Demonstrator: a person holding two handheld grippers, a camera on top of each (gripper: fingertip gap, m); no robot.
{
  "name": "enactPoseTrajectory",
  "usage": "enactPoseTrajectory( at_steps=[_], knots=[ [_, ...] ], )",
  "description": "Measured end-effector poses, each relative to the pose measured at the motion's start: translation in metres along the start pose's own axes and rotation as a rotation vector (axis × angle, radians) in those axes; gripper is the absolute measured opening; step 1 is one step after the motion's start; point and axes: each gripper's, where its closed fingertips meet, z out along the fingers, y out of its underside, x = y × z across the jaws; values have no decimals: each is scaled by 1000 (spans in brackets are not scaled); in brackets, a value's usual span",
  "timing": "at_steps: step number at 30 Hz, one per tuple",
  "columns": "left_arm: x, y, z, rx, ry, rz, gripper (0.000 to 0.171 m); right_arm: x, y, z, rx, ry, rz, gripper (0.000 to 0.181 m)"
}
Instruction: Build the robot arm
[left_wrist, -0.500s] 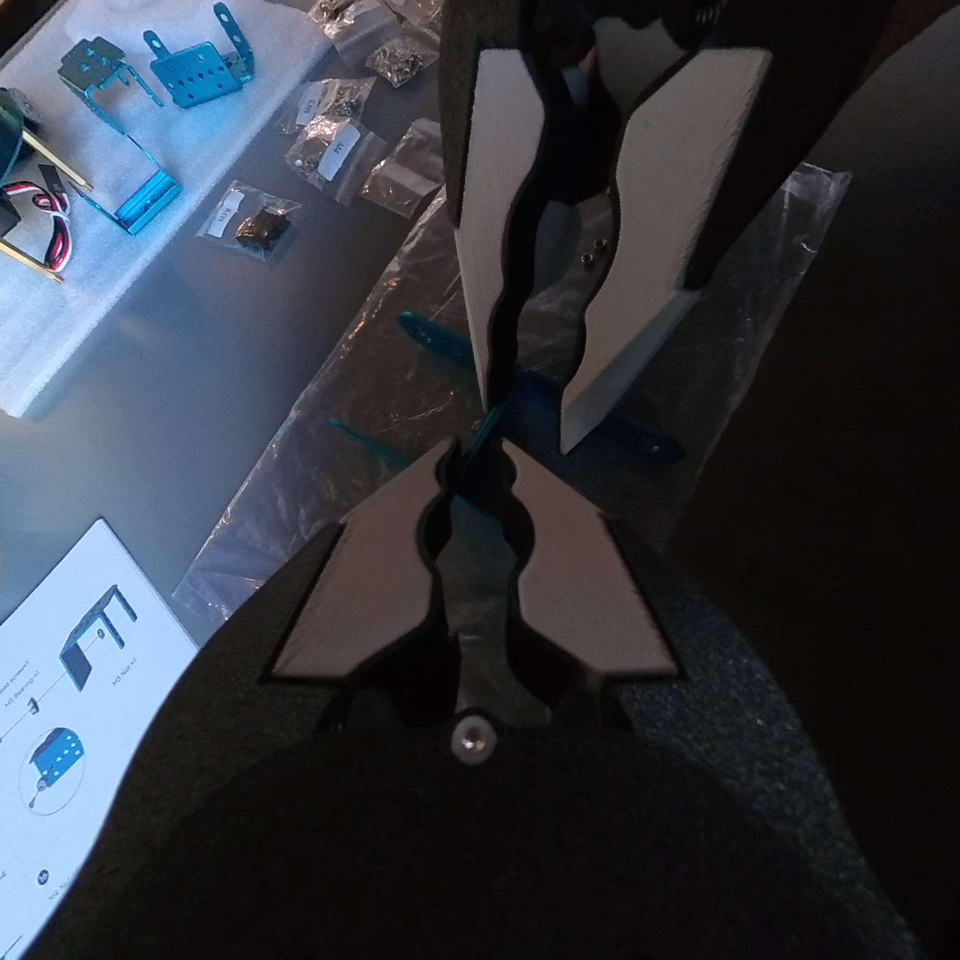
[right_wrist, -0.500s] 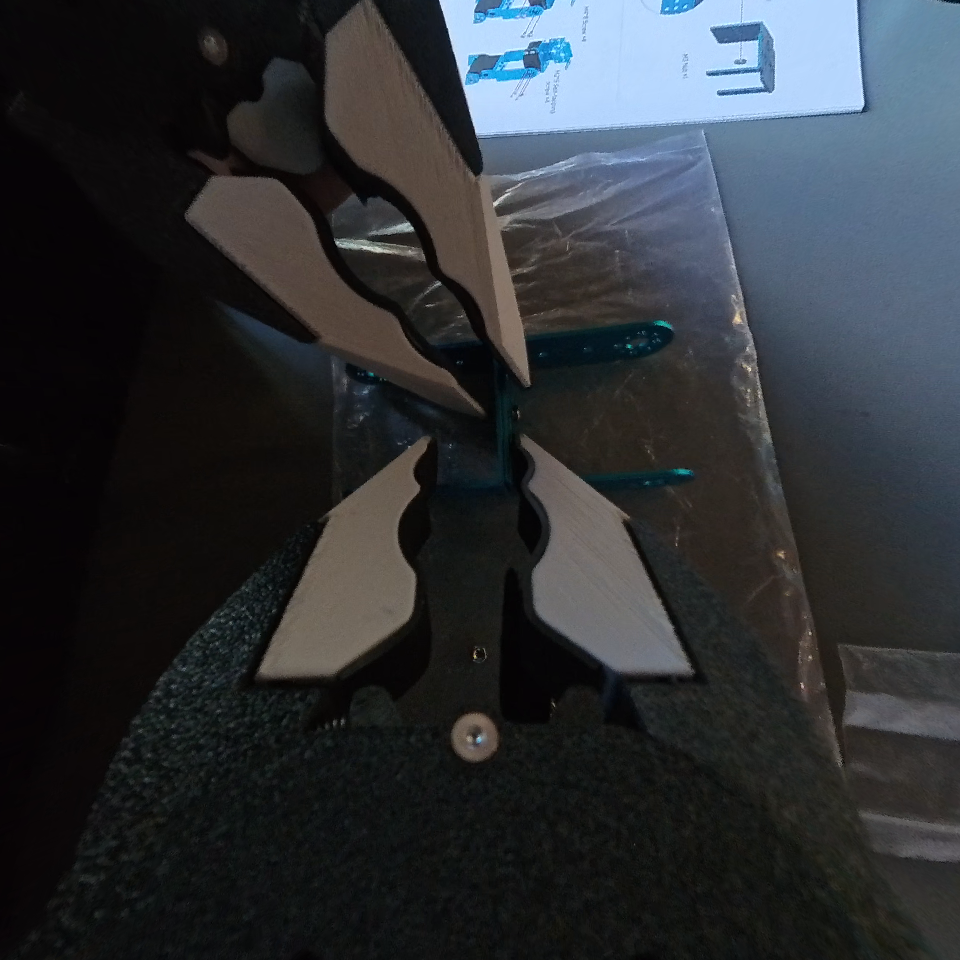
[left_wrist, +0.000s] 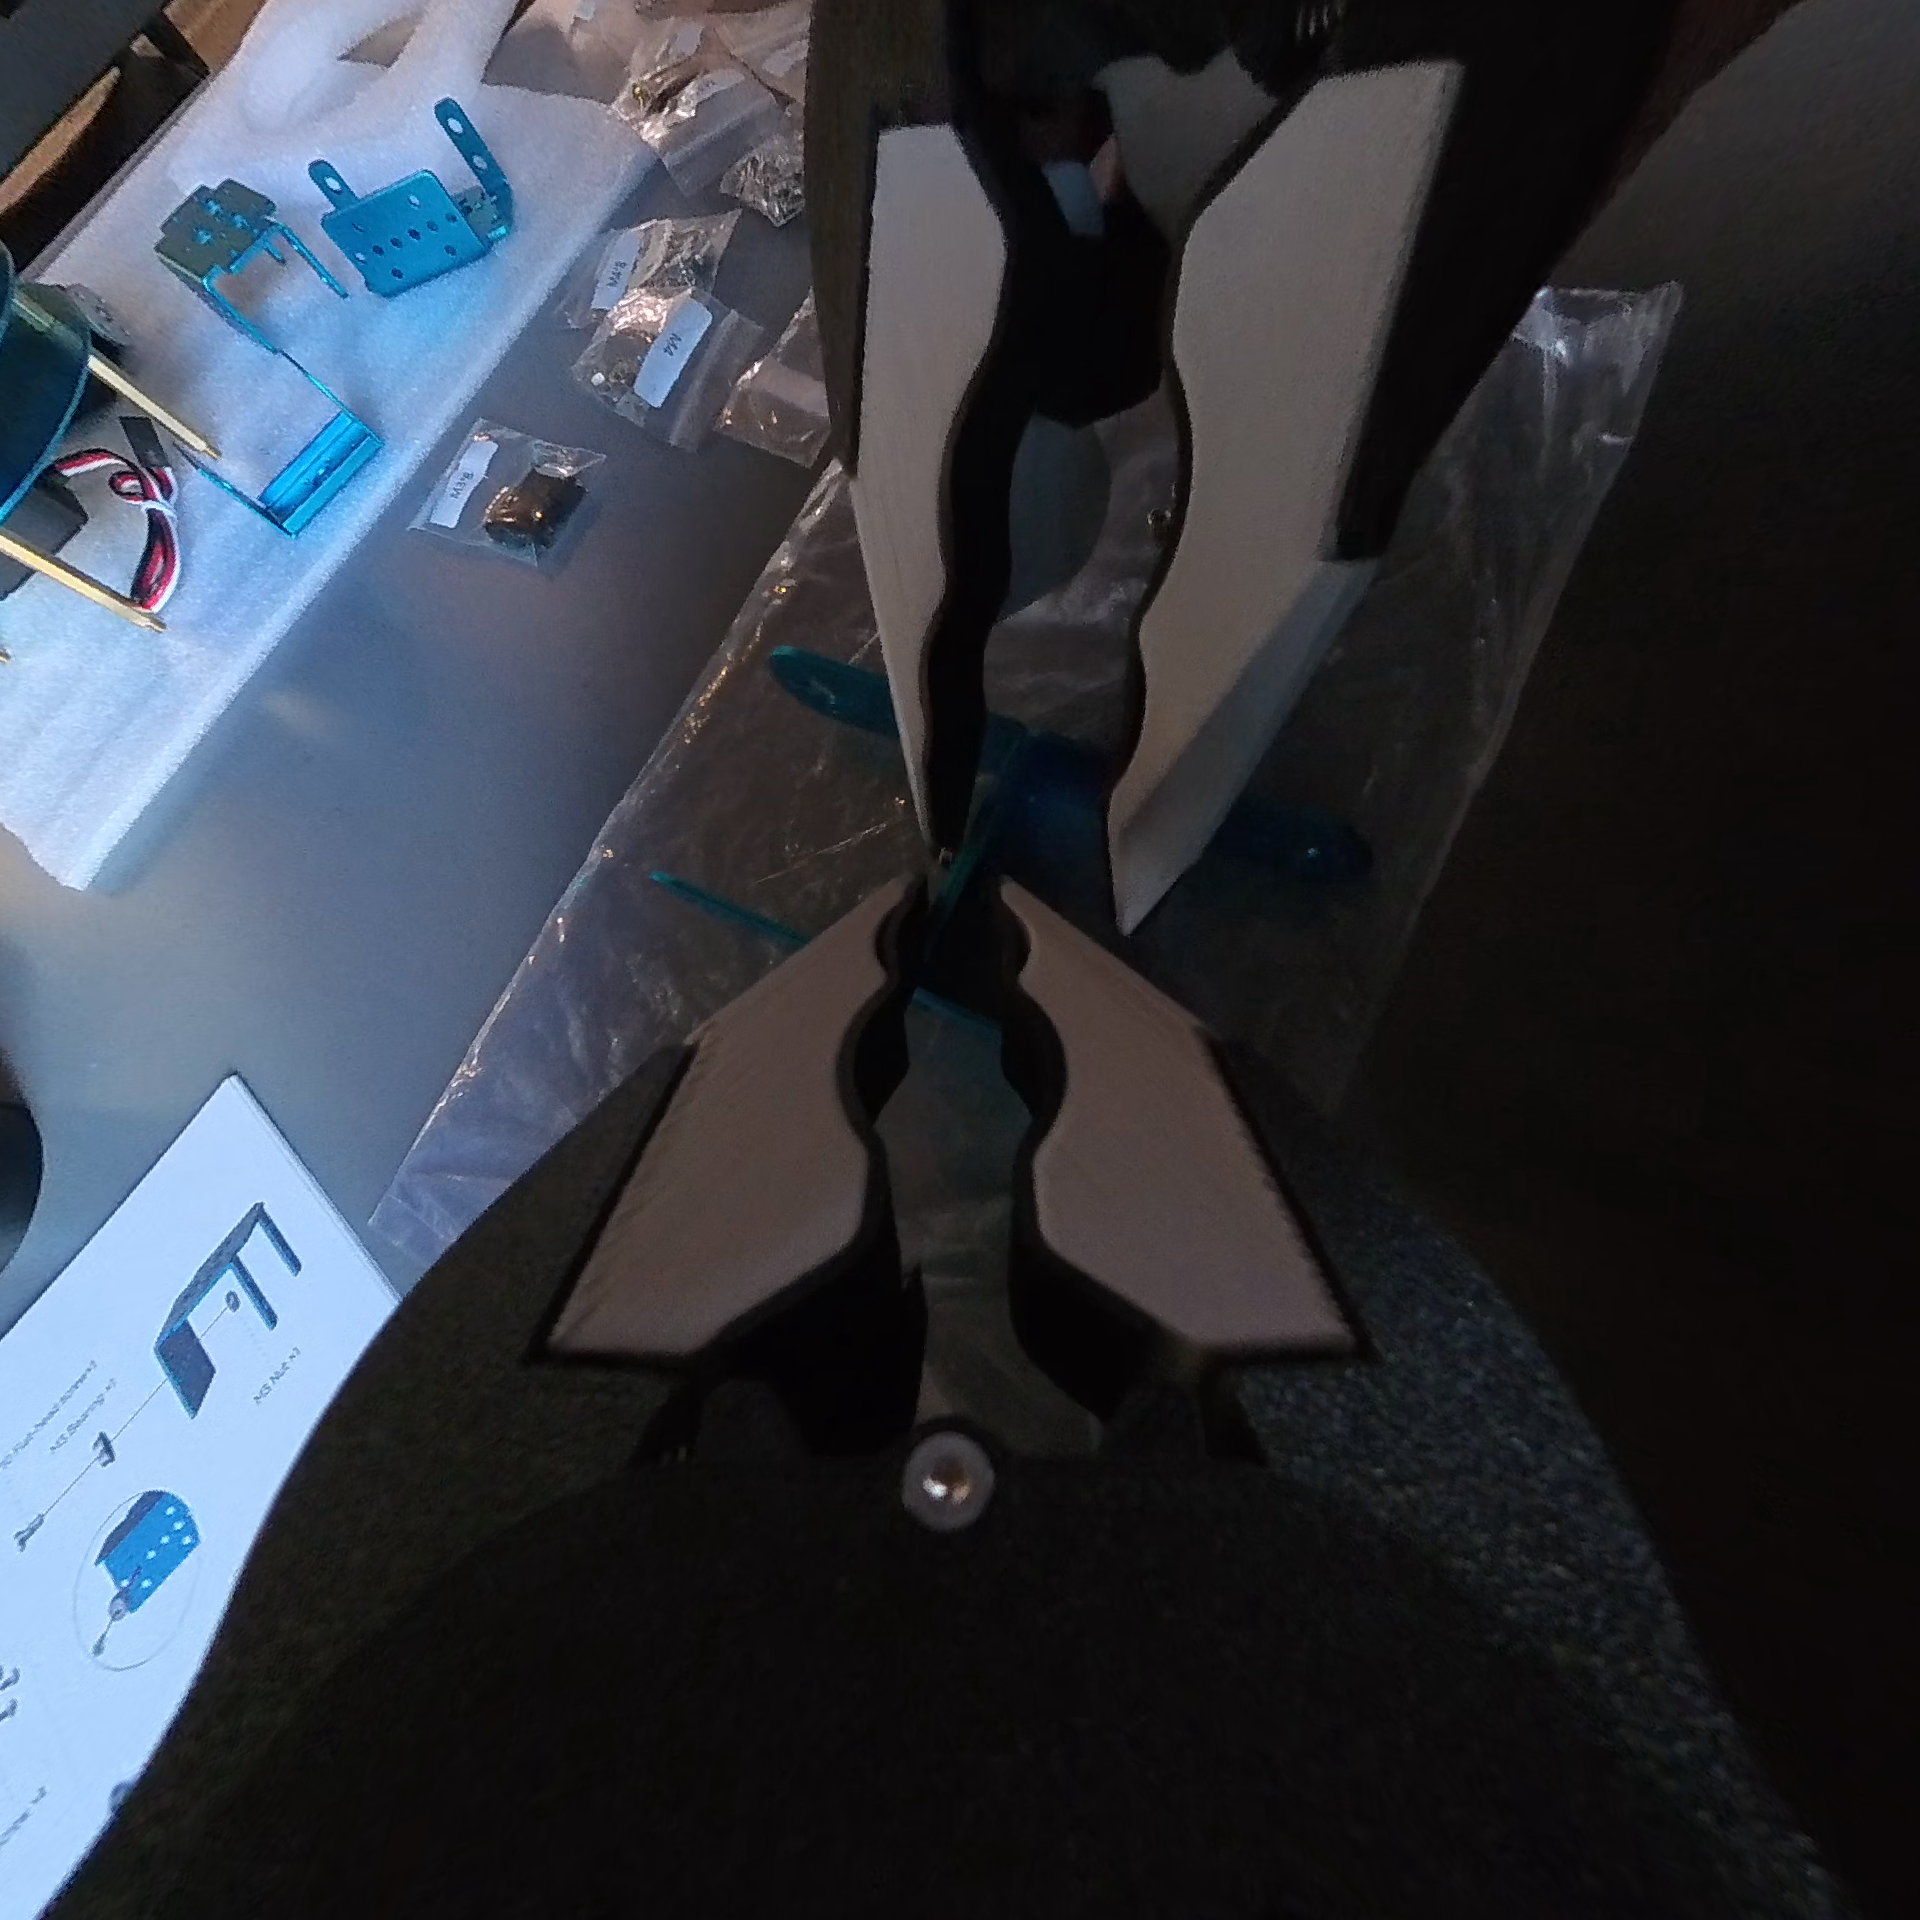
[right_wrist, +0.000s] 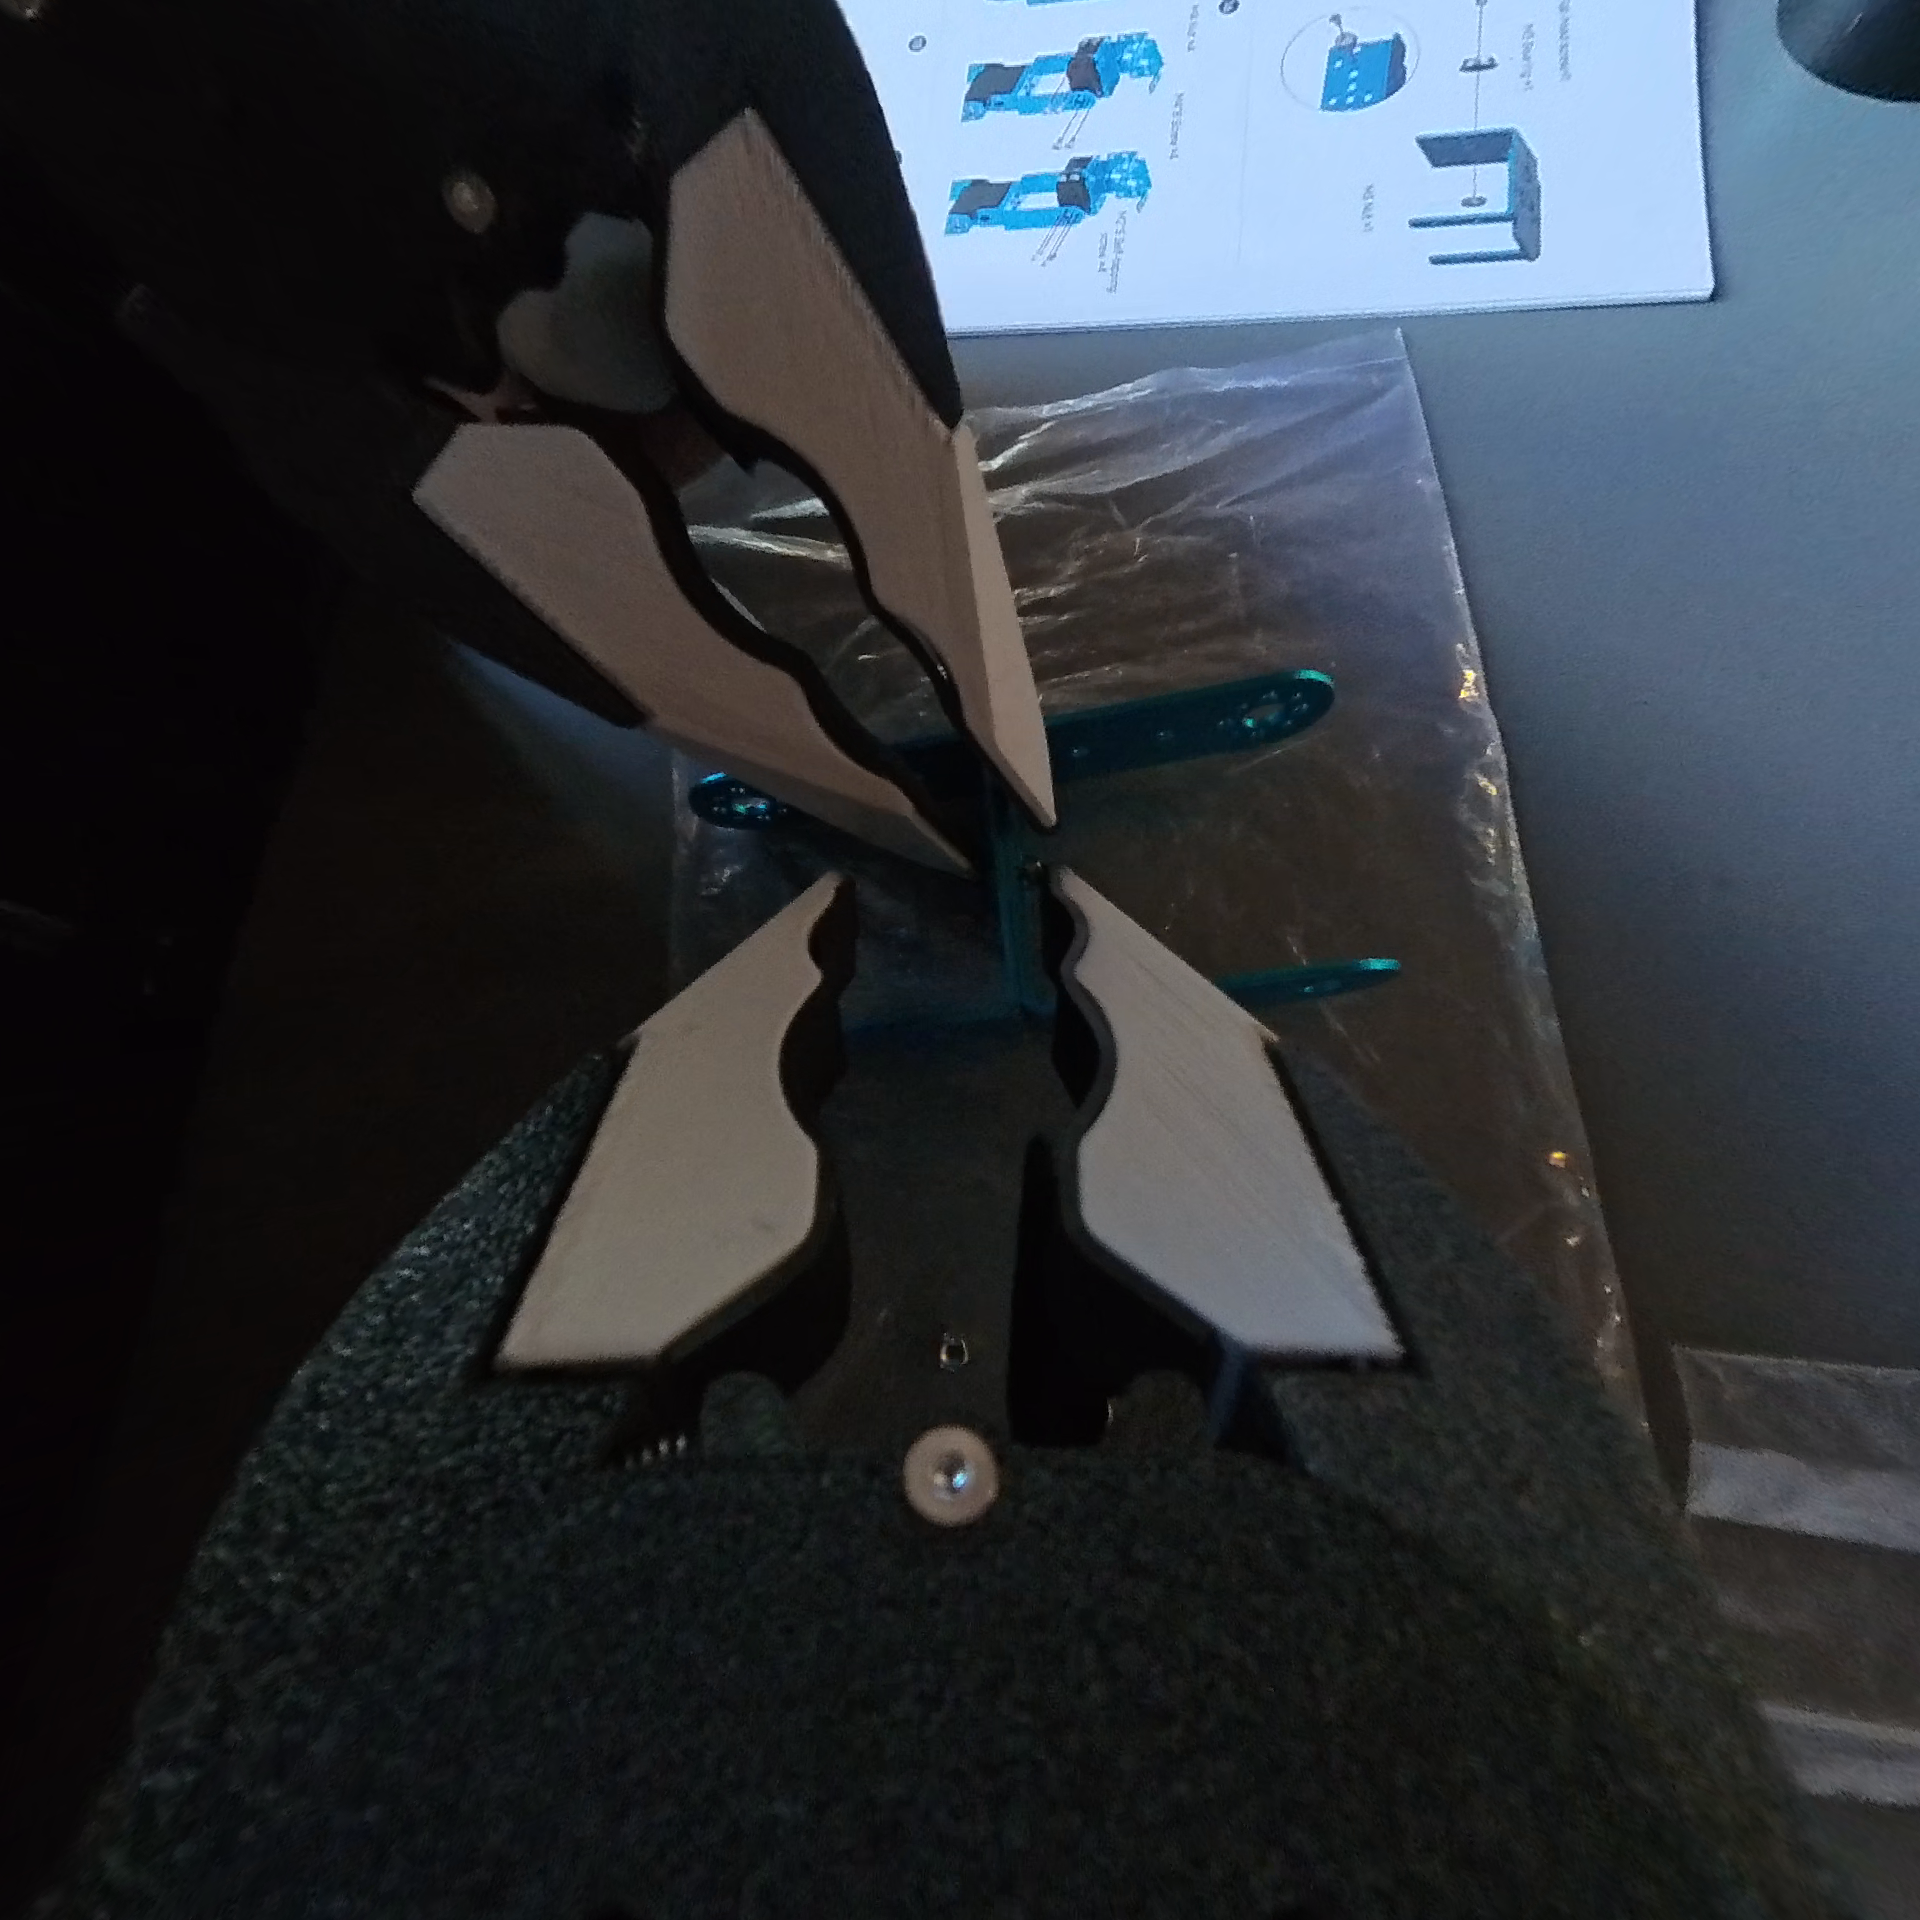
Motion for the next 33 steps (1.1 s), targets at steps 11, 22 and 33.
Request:
enactPoseTrajectory(
  at_steps=[11, 22, 33],
  knots=[
    [1, 0, 0, 1, -8, 16, 8, -2, -5, -4, 25, 7, -14, 34],
    [1, 0, -1, -3, -13, 26, 7, -5, -12, -7, 56, -5, -20, 37],
    [-1, 0, 0, -8, -6, 32, 6, -3, -13, -6, 44, 31, -53, 39]
  ],
)
